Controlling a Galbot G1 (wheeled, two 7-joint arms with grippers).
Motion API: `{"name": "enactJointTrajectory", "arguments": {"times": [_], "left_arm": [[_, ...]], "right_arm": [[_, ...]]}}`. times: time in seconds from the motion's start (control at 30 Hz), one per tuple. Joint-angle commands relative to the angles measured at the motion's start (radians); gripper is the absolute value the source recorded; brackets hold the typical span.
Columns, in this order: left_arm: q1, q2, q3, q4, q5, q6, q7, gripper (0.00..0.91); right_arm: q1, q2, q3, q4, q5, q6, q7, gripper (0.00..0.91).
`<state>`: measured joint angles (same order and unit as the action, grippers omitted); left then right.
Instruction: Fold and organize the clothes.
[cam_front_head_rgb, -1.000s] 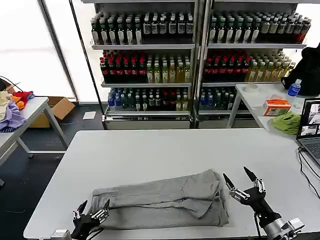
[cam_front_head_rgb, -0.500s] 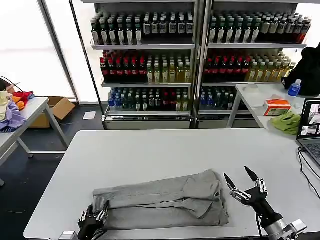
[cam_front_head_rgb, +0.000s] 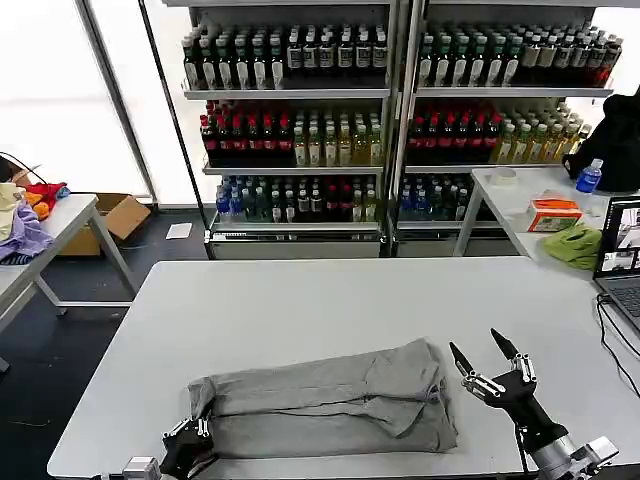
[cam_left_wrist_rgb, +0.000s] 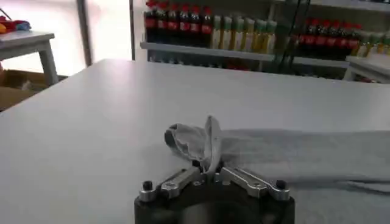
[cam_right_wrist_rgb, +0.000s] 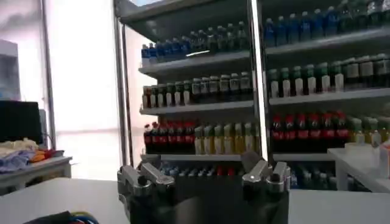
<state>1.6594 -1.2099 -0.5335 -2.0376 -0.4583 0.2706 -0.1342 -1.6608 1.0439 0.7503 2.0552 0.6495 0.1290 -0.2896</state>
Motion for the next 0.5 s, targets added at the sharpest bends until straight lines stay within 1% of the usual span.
{"name": "enactJointTrajectory", "arguments": {"times": [0.03,0.07,0.17,0.3,0.4,0.5], "left_arm": [[-0.087,0.081,-0.222,0.019,-0.079,0.012,0.017,0.010],[-0.091,0.096,-0.260,0.025,-0.091,0.014,0.023,0.000],[-0.097,0.152,-0.374,0.068,-0.157,0.030,0.050,0.010],[-0.089,0.203,-0.458,0.144,-0.151,0.041,0.104,0.000],[-0.078,0.247,-0.519,0.206,-0.132,0.059,0.137,0.010],[-0.079,0.285,-0.561,0.232,-0.149,0.060,0.148,0.010]], "right_arm": [[0.007,-0.007,0.004,0.005,0.023,-0.005,0.002,0.907],[0.007,-0.007,0.005,0.006,0.024,-0.006,0.002,0.907],[0.008,-0.008,0.003,0.015,0.035,-0.018,0.003,0.907],[0.014,-0.009,0.000,0.017,0.035,-0.021,0.003,0.907],[0.015,-0.013,-0.001,0.017,0.035,-0.021,0.004,0.907],[0.013,-0.015,-0.001,0.020,0.036,-0.021,0.004,0.907]]}}
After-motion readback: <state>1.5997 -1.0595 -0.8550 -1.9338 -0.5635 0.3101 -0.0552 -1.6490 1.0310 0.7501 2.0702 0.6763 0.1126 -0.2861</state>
